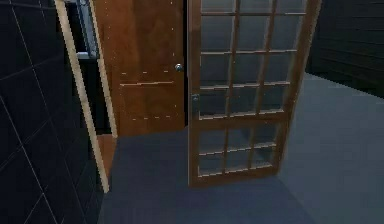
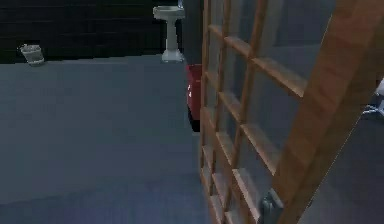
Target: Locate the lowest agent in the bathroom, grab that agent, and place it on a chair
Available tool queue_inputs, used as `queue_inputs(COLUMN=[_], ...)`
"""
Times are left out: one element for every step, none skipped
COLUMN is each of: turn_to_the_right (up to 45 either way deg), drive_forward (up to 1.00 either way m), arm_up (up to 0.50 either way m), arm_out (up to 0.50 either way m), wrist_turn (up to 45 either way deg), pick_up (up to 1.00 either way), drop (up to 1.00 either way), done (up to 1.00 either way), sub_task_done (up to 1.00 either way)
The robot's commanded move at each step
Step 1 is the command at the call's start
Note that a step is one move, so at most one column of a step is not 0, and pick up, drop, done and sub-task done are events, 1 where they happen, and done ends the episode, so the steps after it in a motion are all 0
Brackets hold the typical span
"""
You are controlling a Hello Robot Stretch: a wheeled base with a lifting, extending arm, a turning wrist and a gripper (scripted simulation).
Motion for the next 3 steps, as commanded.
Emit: queue_inputs(turn_to_the_right=[45.0,0.0,3.0], drive_forward=[0.0,1.0,0.0], arm_up=[0.0,0.0,0.0], arm_out=[0.0,0.0,0.0], wrist_turn=[0.0,0.0,0.0], pick_up=[0.0,0.0,0.0], drop=[0.0,0.0,0.0], done=[0.0,0.0,0.0], sub_task_done=[0.0,0.0,0.0])
